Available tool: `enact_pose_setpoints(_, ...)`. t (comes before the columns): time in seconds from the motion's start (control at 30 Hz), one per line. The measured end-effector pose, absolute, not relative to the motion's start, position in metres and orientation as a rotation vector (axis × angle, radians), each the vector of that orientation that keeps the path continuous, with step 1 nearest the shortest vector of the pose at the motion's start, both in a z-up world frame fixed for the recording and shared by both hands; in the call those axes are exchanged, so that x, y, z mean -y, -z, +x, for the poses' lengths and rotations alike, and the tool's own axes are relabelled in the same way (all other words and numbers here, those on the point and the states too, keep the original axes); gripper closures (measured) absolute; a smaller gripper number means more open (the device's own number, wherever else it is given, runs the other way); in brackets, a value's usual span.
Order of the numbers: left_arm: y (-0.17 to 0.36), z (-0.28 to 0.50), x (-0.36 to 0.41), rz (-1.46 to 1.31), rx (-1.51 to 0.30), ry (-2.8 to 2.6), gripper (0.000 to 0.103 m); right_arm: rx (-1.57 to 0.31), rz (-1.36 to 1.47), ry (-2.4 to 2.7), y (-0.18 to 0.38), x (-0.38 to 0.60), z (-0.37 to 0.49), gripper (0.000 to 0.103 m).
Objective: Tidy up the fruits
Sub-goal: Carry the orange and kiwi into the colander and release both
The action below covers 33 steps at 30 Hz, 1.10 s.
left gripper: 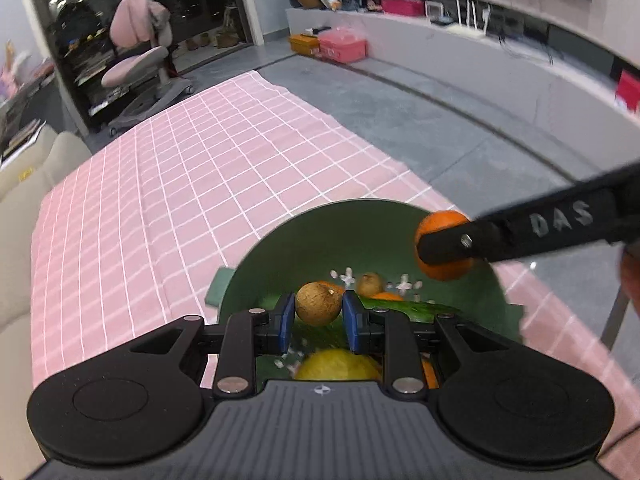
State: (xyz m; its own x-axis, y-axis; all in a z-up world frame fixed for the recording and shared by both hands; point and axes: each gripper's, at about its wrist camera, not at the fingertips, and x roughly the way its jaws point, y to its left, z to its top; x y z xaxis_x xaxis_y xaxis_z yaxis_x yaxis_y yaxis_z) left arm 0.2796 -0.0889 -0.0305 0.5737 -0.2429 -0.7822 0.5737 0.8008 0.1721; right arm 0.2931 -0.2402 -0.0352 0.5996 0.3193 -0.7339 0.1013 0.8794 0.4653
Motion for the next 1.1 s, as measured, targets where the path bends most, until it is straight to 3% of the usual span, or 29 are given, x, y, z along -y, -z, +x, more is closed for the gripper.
enact_pose_setpoints(0.4, 0.050, 0.305, 0.106, 0.537, -0.862, 0.520, 0.068, -0.991, 0.573, -0.155, 0.060, 0.234, 0.309, 0.064)
enact_pose_setpoints(0.47, 0.050, 0.306, 0.107, 0.539, -0.861, 0.508, 0.063, -0.994, 0.571, -0.152, 0.061, 0.233, 0.310, 0.063)
enact_pose_setpoints(0.53, 0.049, 0.308, 0.106, 0.540, -0.864, 0.483, 0.048, -1.000, 0.574, -0.151, 0.061, 0.233, 0.310, 0.061)
enact_pose_setpoints(0.63, 0.044, 0.306, 0.101, 0.516, -0.854, 0.477, 0.037, -0.996, 0.585, -0.157, 0.060, 0.234, 0.310, 0.061)
enact_pose_setpoints(1.1, -0.005, 0.282, 0.052, 0.337, -0.821, 0.407, 0.036, -0.927, 0.508, -0.198, 0.024, 0.232, 0.294, 0.061)
